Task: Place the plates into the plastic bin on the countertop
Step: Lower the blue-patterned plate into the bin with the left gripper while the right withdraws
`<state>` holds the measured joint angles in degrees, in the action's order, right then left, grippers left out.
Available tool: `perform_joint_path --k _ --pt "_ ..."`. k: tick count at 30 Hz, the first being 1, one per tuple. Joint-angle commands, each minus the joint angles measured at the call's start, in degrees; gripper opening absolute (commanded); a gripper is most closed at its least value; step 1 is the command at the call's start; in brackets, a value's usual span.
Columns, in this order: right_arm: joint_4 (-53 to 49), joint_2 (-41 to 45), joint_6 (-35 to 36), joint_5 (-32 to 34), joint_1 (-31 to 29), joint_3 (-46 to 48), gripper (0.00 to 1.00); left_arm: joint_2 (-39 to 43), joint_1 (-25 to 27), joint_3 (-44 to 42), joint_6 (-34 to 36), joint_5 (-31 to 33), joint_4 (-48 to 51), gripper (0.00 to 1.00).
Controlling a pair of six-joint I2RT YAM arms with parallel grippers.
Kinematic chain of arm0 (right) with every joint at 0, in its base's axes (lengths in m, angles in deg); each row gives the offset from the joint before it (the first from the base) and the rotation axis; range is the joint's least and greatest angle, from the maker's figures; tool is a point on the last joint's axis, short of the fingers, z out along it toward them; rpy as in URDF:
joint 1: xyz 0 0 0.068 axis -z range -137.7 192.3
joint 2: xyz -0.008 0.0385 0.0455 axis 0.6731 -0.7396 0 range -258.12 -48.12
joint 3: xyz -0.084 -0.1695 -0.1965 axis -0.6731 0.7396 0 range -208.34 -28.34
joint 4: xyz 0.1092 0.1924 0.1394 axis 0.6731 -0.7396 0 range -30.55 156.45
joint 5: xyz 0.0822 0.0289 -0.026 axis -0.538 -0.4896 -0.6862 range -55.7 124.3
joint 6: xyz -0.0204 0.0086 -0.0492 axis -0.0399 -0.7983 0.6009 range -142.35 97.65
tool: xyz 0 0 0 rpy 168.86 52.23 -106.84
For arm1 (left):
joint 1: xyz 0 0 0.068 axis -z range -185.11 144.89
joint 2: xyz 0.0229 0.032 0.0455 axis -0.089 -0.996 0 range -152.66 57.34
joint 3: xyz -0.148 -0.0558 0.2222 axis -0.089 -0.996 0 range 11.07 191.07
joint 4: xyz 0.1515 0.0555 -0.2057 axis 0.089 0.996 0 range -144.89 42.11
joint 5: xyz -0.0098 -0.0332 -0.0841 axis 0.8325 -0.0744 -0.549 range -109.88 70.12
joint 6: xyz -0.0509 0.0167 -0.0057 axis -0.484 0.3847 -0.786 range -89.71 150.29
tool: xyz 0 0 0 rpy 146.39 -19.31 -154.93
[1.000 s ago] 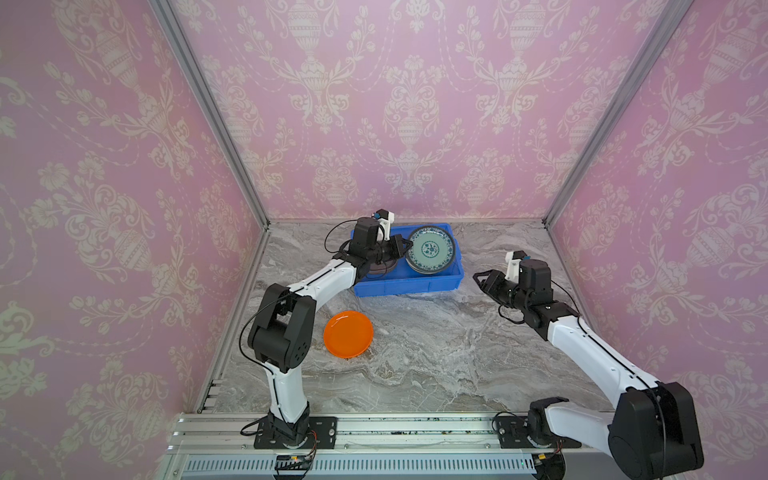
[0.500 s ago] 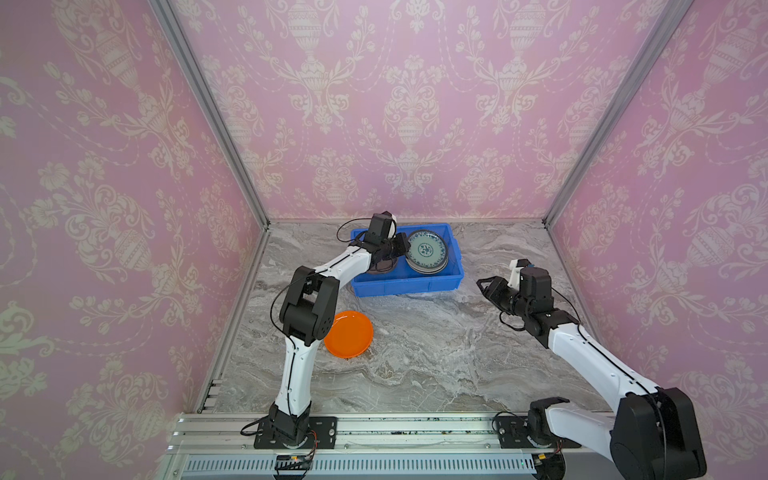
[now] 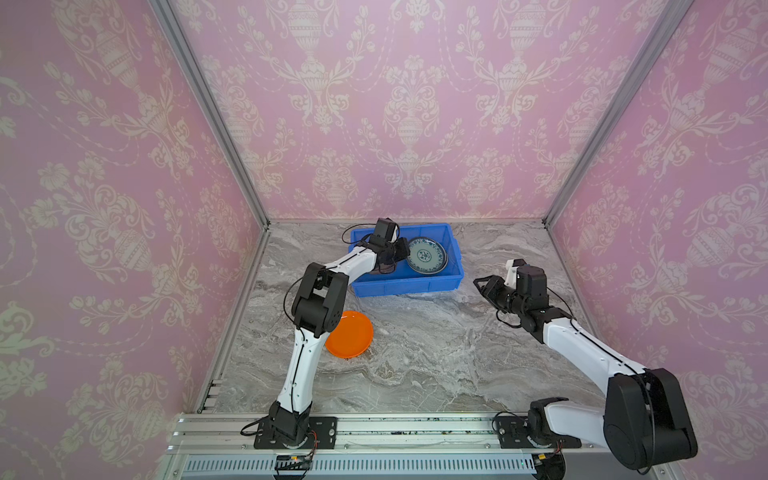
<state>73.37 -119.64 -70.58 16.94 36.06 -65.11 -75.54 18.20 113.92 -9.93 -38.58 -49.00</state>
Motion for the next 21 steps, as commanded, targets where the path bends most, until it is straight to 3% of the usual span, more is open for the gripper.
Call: perform_joint_path --k 1,6,13,21 --pt "1.0 -1.0 0.0 -1.1 0.4 0.6 0.42 -1.8 0.0 2.7 -1.1 -0.2 1.4 0.0" --pt "1.1 -2.3 0.0 -2.5 0.8 0.0 0.42 -2.4 0.1 4.4 0.0 1.4 3.9 0.0" --pt "0.9 -2.8 0.0 -3.1 0.8 -0.5 0.41 -2.0 1.0 6.5 3.9 5.1 8.5 0.36" --pt "0.7 -2.1 -0.5 -3.3 0.8 -0.2 0.41 -3.0 1.6 13.7 8.3 8.9 16.1 0.45"
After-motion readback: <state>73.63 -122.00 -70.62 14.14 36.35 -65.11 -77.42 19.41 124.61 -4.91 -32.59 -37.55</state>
